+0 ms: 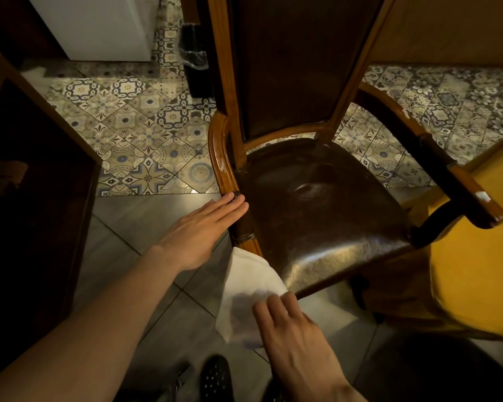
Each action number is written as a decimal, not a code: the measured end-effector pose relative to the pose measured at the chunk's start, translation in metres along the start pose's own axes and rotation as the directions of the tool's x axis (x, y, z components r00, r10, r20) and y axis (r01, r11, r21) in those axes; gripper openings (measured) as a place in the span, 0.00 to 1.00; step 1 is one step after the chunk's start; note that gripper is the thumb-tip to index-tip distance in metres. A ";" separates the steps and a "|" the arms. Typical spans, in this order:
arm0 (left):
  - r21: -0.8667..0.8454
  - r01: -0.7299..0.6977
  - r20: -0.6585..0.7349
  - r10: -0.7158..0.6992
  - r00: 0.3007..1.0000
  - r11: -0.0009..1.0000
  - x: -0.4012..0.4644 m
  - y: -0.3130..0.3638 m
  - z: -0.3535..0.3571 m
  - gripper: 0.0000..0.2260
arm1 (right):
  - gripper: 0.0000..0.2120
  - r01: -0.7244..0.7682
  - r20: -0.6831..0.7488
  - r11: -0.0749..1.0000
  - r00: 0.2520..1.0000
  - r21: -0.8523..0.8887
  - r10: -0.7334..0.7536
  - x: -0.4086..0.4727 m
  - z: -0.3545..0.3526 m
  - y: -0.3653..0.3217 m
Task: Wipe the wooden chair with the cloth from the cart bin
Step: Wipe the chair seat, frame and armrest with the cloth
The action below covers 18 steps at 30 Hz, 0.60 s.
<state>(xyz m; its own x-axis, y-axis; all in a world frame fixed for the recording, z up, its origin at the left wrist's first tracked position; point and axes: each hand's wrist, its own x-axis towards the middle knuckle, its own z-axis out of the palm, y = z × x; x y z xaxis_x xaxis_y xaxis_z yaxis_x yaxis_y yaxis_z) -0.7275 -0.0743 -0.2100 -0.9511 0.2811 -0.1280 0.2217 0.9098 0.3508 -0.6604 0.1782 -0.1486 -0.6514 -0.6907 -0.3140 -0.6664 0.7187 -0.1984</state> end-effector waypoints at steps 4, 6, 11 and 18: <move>-0.014 0.013 -0.010 -0.013 1.000 1.000 0.000 0.000 0.002 0.52 | 0.50 0.038 0.149 0.992 0.987 0.118 -0.055 0.007 0.009 0.006; -0.026 0.011 -0.016 -0.011 1.000 1.000 0.000 0.000 0.003 0.52 | 0.52 0.085 0.157 0.992 0.983 0.093 -0.099 0.009 0.006 0.008; -0.016 -0.004 -0.021 0.004 1.000 1.000 0.000 -0.003 0.004 0.52 | 0.52 0.087 0.200 0.995 0.975 0.054 -0.096 0.014 0.002 0.007; -0.014 -0.007 -0.012 0.007 1.000 1.000 0.001 -0.001 0.003 0.51 | 0.34 0.097 0.199 0.994 0.974 0.056 -0.106 0.011 -0.001 0.011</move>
<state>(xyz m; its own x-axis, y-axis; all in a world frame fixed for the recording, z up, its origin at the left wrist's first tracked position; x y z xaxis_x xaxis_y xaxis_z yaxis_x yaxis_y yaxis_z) -0.7282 -0.0737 -0.2132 -0.9519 0.2839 -0.1148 0.2255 0.9035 0.3645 -0.6749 0.1785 -0.1528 -0.4921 -0.7332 -0.4693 -0.7047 0.6520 -0.2798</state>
